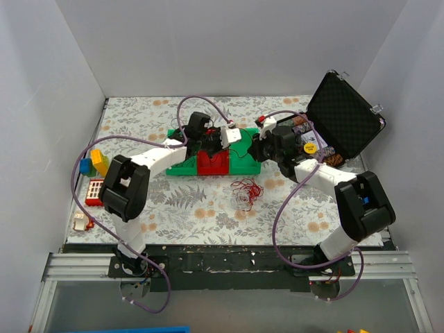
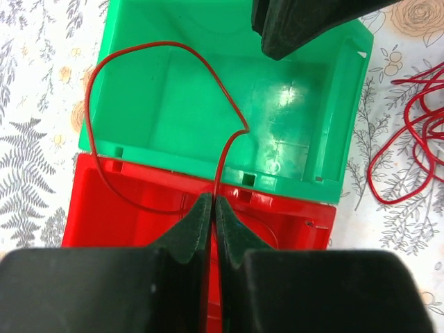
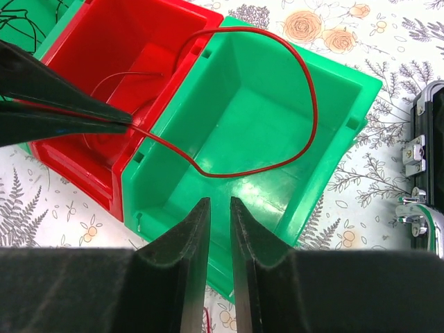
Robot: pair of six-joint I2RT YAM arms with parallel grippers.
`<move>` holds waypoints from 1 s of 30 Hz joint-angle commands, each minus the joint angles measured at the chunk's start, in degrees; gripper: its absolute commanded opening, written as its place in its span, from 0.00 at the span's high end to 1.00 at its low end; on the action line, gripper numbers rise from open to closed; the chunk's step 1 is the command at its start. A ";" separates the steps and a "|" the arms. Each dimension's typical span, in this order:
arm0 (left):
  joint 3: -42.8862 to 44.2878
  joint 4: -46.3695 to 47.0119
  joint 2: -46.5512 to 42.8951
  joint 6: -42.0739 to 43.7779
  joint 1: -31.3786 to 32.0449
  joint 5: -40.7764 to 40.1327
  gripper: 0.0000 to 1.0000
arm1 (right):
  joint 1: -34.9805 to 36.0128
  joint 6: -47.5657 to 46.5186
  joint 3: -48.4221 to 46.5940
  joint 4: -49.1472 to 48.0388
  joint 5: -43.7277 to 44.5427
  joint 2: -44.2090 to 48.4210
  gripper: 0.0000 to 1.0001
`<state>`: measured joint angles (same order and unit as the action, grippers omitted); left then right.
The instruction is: Untangle the cables
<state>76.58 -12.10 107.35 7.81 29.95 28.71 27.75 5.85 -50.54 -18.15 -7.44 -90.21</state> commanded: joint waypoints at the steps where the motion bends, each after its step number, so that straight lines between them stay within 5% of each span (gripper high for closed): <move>1: -3.79 9.35 -8.20 -11.03 -1.30 -3.12 1.00 | -0.24 0.75 -0.78 -3.29 0.14 0.21 0.73; 12: -15.13 20.80 -16.29 -26.27 -6.31 -13.68 1.00 | -0.33 1.97 -2.01 -3.82 0.77 0.22 0.59; 16: -19.18 21.15 -18.93 -24.26 -6.66 -13.77 1.00 | -0.33 3.03 -4.47 -4.08 -0.64 -1.71 0.52; 30: -28.67 18.08 -29.21 -12.74 -6.66 -2.61 1.00 | -0.24 6.72 -23.10 -6.10 -5.56 -16.12 0.49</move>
<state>49.30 7.09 81.62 -8.80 23.27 22.39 27.73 10.48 -68.29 -20.71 -10.33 -103.48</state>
